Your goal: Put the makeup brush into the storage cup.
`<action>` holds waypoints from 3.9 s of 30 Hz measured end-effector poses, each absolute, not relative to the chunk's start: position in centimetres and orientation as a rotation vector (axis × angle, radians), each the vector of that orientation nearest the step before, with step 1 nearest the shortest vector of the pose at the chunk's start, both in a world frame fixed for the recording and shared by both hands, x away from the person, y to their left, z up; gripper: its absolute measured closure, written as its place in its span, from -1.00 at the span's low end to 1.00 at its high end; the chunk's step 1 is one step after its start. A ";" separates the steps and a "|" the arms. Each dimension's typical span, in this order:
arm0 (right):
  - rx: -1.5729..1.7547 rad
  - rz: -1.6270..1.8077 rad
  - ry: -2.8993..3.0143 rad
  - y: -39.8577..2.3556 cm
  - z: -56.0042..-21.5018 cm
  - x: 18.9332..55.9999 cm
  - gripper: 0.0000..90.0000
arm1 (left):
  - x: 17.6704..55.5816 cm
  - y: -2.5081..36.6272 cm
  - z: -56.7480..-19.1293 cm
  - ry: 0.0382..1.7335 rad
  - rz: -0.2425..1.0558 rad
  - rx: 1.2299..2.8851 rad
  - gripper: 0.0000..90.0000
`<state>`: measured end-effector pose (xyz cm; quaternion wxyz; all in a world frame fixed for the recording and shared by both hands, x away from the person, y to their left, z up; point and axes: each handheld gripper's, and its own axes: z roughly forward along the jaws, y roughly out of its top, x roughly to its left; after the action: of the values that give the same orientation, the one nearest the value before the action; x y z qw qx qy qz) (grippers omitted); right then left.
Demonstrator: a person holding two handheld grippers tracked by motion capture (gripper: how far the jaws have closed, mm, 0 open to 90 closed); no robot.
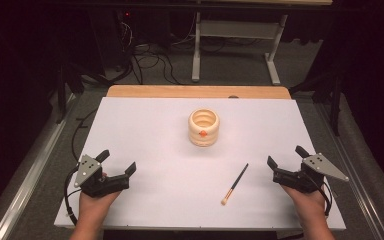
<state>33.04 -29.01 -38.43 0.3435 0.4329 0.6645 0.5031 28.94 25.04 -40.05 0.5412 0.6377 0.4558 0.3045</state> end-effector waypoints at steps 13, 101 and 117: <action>1.106 1.286 1.763 -28.6 -38.7 33.1 -0.98 | 28.9 25.3 -40.1 1.099 0.738 1.511 -0.99; 1.160 0.922 2.039 -27.2 -41.5 34.6 -0.98 | 29.0 24.7 -40.2 1.092 0.739 1.562 -0.94; 1.154 0.918 2.045 -27.3 -41.6 34.7 -0.98 | 29.1 23.6 -40.3 1.117 0.742 1.622 -0.89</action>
<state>34.67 -27.29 -41.60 0.3050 0.4360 0.7724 0.3467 29.06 23.58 -40.29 0.4957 0.6694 0.4609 0.3061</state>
